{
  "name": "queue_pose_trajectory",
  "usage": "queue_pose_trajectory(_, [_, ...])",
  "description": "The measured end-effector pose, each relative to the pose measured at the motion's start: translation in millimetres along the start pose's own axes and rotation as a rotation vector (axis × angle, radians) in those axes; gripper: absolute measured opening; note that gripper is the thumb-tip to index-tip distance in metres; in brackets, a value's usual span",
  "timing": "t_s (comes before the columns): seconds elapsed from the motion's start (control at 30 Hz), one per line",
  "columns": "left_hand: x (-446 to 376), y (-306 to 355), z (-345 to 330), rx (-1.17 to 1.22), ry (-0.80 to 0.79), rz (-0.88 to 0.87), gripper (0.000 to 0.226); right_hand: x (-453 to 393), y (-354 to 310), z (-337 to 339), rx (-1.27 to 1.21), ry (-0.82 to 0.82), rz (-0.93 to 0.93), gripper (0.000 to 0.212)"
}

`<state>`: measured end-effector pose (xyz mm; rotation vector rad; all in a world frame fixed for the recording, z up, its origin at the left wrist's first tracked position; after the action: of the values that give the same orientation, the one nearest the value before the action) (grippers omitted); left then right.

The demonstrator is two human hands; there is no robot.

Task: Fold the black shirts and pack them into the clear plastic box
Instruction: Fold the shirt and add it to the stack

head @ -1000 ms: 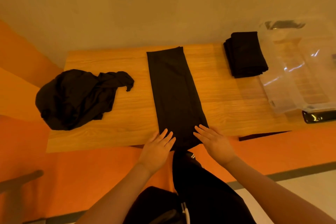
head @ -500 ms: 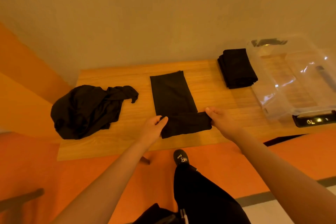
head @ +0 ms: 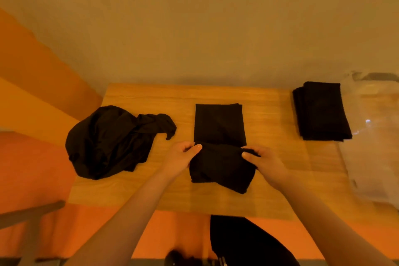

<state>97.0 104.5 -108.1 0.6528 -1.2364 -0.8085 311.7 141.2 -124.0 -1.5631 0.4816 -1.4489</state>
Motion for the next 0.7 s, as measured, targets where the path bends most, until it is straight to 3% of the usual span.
queue_pose_trajectory(0.13, [-31, 16, -1, -0.012, 0.006, 0.001, 0.026, -39, -40, 14, 0.009, -0.002, 0.039, 0.019])
queue_pose_trajectory(0.33, [-89, 35, 15, -0.015, 0.199, -0.009, 0.035, -110, -80, 21, 0.168, 0.085, 0.139, 0.014])
queue_pose_trajectory(0.47, [-126, 23, 18, 0.019, 0.255, 0.080, 0.034, -139, -80, 22, 0.361, 0.183, 0.173, 0.031])
queue_pose_trajectory(0.57, [-141, 15, 13, -0.129, 0.238, 0.106, 0.036, -146, -68, 34, 0.303, 0.271, 0.128, 0.039])
queue_pose_trajectory(0.7, [-126, 22, 27, -0.145, 0.471, 0.083, 0.032, -132, -75, 53, 0.401, 0.449, 0.249, 0.033])
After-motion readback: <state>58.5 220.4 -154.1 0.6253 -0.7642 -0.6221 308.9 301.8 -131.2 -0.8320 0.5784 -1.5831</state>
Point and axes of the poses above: each hand's wrist, its own x-axis away from the middle knuckle, its own z-axis out of the back of the hand, y = z × x, the point moved 10 cm from there along -x, towards the middle knuckle
